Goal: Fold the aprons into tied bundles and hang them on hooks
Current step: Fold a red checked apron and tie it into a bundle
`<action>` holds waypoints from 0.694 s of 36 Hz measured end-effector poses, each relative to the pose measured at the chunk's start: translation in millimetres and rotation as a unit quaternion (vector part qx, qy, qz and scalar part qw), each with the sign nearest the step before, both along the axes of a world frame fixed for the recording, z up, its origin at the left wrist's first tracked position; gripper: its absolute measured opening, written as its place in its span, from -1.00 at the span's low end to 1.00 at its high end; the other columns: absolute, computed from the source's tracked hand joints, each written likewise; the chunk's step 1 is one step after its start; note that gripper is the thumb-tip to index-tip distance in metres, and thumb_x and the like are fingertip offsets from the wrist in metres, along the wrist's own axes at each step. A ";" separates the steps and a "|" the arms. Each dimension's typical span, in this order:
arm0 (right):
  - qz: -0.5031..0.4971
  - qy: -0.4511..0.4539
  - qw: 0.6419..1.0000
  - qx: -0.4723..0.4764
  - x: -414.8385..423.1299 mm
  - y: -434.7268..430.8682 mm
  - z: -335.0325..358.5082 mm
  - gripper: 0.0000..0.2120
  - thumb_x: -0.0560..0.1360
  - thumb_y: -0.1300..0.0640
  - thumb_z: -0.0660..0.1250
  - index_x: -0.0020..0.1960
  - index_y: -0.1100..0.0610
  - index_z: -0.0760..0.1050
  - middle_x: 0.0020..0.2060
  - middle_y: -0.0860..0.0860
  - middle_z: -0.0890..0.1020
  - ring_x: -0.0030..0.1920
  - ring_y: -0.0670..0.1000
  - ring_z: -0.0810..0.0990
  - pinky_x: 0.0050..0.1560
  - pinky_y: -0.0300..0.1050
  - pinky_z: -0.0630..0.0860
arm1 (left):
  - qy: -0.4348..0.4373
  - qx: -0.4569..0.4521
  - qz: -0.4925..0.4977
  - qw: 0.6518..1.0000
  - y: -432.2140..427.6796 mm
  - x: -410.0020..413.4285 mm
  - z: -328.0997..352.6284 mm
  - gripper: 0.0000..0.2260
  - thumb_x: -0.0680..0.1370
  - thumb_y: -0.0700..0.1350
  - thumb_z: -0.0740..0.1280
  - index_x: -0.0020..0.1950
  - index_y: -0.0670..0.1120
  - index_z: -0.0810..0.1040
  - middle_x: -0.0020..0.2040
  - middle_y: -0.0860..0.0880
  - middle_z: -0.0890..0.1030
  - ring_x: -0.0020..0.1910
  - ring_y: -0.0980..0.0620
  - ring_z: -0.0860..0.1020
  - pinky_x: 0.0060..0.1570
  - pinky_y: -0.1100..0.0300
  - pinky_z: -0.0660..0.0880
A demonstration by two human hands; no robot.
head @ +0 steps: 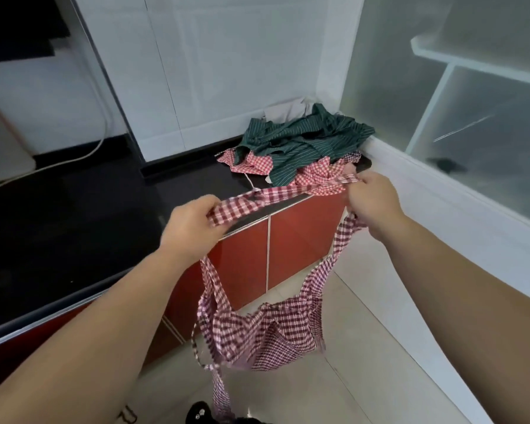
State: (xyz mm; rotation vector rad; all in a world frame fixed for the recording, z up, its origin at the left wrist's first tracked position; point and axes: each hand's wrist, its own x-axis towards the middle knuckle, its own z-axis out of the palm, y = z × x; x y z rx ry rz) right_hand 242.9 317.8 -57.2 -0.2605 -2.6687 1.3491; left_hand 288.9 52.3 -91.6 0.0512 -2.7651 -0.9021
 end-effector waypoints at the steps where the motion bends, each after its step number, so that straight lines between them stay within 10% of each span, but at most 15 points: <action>1: 0.021 -0.003 0.998 0.056 2.4 -0.8 -0.9 -0.71 0.59 0.01 0.15 -0.25 0.11 0.41 -0.33 0.04 0.48 -0.29 0.09 0.45 -0.27 -0.11 0.36 | 0.016 -0.003 0.054 0.998 -5.8 -1.1 0.2 -0.88 0.50 -0.07 0.41 -0.07 0.00 0.48 -0.19 0.02 0.57 -0.17 -0.05 0.56 -0.20 0.09 0.51; 4: 0.034 0.013 0.963 0.266 6.5 -4.9 -5.5 -0.89 0.54 0.06 0.26 -0.09 0.08 0.49 -0.22 0.04 0.52 -0.19 0.07 0.45 -0.24 -0.13 0.37 | -0.016 0.010 0.215 0.976 -22.5 0.4 0.2 -0.92 0.57 -0.01 0.28 -0.01 0.00 0.44 -0.13 -0.01 0.53 -0.16 -0.06 0.49 -0.21 0.07 0.45; 9: 0.012 0.028 0.965 0.261 5.0 -12.3 -15.4 -0.92 0.50 0.16 0.28 -0.05 0.16 0.50 -0.15 0.12 0.58 -0.20 0.11 0.46 -0.27 -0.11 0.38 | -0.092 -0.003 0.308 0.947 -37.0 7.7 -1.1 -0.50 0.62 0.27 -0.09 -0.06 -0.09 0.42 -0.17 -0.08 0.49 -0.13 -0.11 0.44 -0.14 0.02 0.36; 12: 0.060 -0.132 0.972 0.183 3.9 -17.5 -19.5 -0.48 0.49 -0.28 0.22 -0.24 0.20 0.42 -0.33 0.08 0.52 -0.33 0.07 0.49 -0.32 -0.16 0.38 | -0.155 0.049 0.325 0.932 -43.5 6.0 -0.1 -0.33 0.59 0.31 -0.19 -0.10 -0.17 0.48 -0.19 -0.12 0.52 -0.13 -0.14 0.50 -0.06 -0.01 0.45; 17: 0.067 -0.265 0.948 0.163 7.3 -23.6 -27.9 -0.11 0.42 -0.46 0.09 0.35 0.29 0.36 0.05 0.26 0.54 0.00 0.20 0.55 0.04 0.02 0.51 | -0.251 0.045 0.258 0.932 -57.9 14.8 -6.9 -0.37 0.63 0.24 -0.06 -0.11 -0.20 0.59 -0.20 -0.12 0.55 -0.27 -0.06 0.48 -0.20 0.09 0.37; 21: 0.036 -0.175 0.981 -0.073 -1.4 -32.2 -24.2 -0.36 0.43 -0.41 0.16 -0.07 0.22 0.45 -0.39 0.08 0.44 -0.43 0.04 0.40 -0.40 -0.16 0.32 | -0.235 0.317 0.149 0.907 -57.7 30.0 -3.5 -0.77 0.63 -0.09 0.23 -0.09 -0.18 0.59 -0.46 0.02 0.51 -0.46 0.11 0.44 -0.41 0.24 0.33; 25: 0.099 -0.082 0.982 -0.137 -8.0 -40.0 -18.9 -0.62 0.46 -0.02 0.41 -0.37 0.12 0.31 -0.46 0.07 0.40 -0.40 0.03 0.35 -0.31 -0.14 0.28 | -0.086 0.436 0.144 0.884 -65.6 32.3 4.8 -0.90 0.61 -0.21 0.26 0.03 -0.09 0.57 -0.18 -0.02 0.67 -0.09 0.03 0.61 -0.04 0.14 0.48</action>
